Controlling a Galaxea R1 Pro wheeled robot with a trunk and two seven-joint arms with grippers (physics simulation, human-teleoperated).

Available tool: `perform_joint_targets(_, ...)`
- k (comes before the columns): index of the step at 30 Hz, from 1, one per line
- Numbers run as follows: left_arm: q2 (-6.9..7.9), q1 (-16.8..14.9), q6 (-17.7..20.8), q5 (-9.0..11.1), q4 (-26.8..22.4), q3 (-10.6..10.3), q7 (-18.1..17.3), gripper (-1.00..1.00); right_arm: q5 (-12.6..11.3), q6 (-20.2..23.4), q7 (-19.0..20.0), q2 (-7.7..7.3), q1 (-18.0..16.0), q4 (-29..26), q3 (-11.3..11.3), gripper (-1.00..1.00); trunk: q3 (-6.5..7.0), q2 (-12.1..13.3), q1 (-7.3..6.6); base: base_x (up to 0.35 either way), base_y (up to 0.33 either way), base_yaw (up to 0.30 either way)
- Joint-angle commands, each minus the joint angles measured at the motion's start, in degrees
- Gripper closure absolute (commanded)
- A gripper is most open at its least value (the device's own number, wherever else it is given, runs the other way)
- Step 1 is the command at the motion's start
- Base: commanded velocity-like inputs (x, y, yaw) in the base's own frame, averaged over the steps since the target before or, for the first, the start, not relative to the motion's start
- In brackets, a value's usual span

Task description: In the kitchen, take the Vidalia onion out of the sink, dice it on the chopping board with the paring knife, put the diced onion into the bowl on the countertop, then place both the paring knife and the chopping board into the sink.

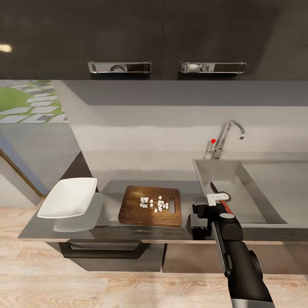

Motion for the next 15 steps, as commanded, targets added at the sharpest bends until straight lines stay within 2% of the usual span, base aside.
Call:
perform_joint_targets(1,0.03,0.0,-0.1,0.1,-0.1,-0.1,0.1,-1.0,0.6,0.2,0.6,0.06,0.0,-0.1,-0.1,-1.0,-0.09,-0.1,0.03,0.0,0.0,0.0)
perform_joint_targets(6,0.02,0.0,-0.1,0.1,-0.1,-0.1,0.1,-1.0,0.6,0.2,0.6,0.06,0.0,-0.1,-0.1,-1.0,-0.09,-0.1,0.03,-0.012,0.046,0.0)
perform_joint_targets(15,0.02,0.0,-0.1,0.1,-0.1,-0.1,0.1,-1.0,0.6,0.2,0.6,0.06,0.0,-0.1,-0.1,-1.0,-0.09,-0.1,0.03,-0.008,0.261,0.0)
